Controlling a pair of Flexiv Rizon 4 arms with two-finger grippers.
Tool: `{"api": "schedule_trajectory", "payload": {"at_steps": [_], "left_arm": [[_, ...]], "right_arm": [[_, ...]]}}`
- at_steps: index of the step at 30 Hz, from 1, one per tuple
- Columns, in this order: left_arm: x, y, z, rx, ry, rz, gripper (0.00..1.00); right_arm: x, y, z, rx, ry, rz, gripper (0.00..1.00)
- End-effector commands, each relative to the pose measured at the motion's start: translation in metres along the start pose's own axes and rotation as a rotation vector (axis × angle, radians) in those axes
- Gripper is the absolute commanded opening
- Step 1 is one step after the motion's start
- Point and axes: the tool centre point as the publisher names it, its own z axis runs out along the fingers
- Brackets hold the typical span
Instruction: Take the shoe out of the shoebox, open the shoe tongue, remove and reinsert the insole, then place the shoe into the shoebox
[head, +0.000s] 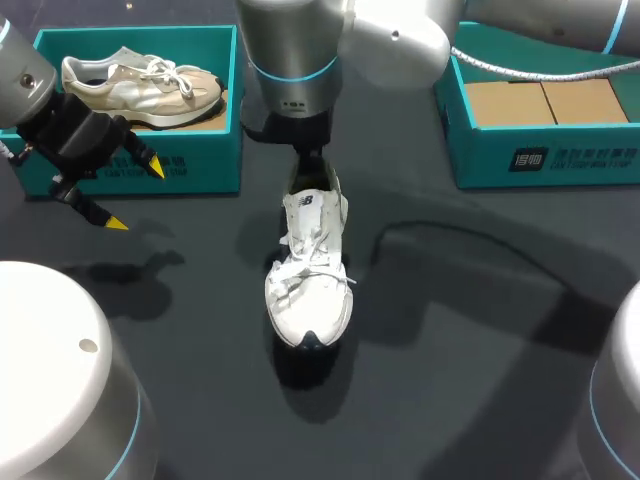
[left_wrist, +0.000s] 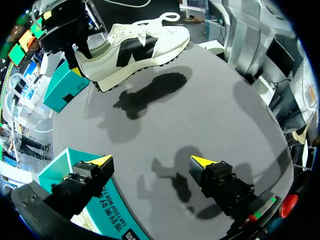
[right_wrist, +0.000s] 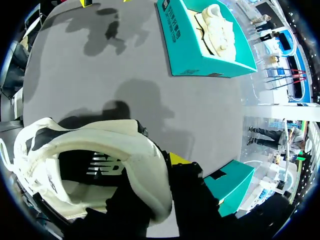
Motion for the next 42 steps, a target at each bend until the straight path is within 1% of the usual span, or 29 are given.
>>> {"api": "schedule_trajectory", "payload": {"at_steps": [1,8,9,11,14,18,20,21,23,39,42], "left_arm": [[0.001,0.000,0.000,-0.002,0.000,0.001,1.00],[0.001,0.000,0.000,-0.002,0.000,0.001,1.00],[0.001,0.000,0.000,-0.002,0.000,0.001,1.00],[0.001,0.000,0.000,-0.002,0.000,0.001,1.00],[0.001,0.000,0.000,-0.002,0.000,0.001,1.00],[0.001,0.000,0.000,-0.002,0.000,0.001,1.00],[0.001,0.000,0.000,-0.002,0.000,0.001,1.00],[0.001,0.000,0.000,-0.002,0.000,0.001,1.00],[0.001,0.000,0.000,-0.002,0.000,0.001,1.00],[0.001,0.000,0.000,-0.002,0.000,0.001,1.00],[0.001,0.000,0.000,-0.002,0.000,0.001,1.00]], "right_arm": [[0.001,-0.005,-0.011,-0.005,-0.005,0.000,0.00],[0.001,-0.005,-0.011,-0.005,-0.005,0.000,0.00],[-0.006,-0.008,-0.014,-0.011,-0.020,0.009,0.00],[-0.027,-0.015,-0.021,0.002,-0.063,0.029,0.00],[-0.059,-0.027,-0.033,-0.002,-0.086,0.026,0.00],[-0.102,-0.042,-0.050,0.042,-0.131,0.004,0.00],[-0.123,-0.051,-0.059,0.069,-0.166,0.025,0.00],[-0.133,-0.055,-0.063,0.066,-0.183,0.033,0.00],[-0.150,-0.063,-0.065,0.054,-0.184,0.050,0.00],[-0.150,-0.063,-0.065,0.054,-0.184,0.050,0.00],[-0.185,-0.074,-0.078,0.085,-0.271,0.086,0.00]]}}
